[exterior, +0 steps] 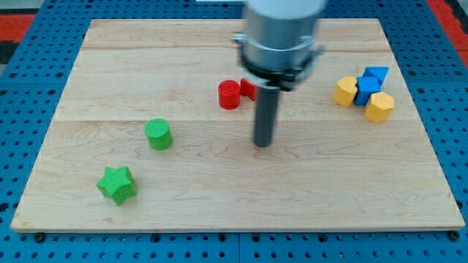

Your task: Push the green star towards the bottom center of the board

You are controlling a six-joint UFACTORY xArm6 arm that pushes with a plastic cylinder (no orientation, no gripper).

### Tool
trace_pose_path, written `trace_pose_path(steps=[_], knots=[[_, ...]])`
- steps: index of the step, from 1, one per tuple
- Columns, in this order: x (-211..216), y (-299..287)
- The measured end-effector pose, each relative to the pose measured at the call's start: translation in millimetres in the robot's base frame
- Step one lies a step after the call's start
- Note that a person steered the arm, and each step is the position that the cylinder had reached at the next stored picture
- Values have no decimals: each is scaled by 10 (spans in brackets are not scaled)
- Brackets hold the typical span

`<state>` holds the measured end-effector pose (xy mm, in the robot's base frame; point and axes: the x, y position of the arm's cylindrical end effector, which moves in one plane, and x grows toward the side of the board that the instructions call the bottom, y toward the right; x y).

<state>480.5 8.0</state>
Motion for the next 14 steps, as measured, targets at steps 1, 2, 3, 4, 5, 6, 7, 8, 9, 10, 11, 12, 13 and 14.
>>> trace_pose_path(steps=[1, 2, 3, 4, 5, 6, 7, 8, 9, 10, 11, 12, 13, 14], knots=[[-475, -542], [-821, -1081], [-679, -2012], [-117, -2588], [670, -2140], [993, -1456], [995, -1251], [995, -1165], [995, -1000], [952, -949], [773, -949], [714, -785], [712, -601], [715, -356]])
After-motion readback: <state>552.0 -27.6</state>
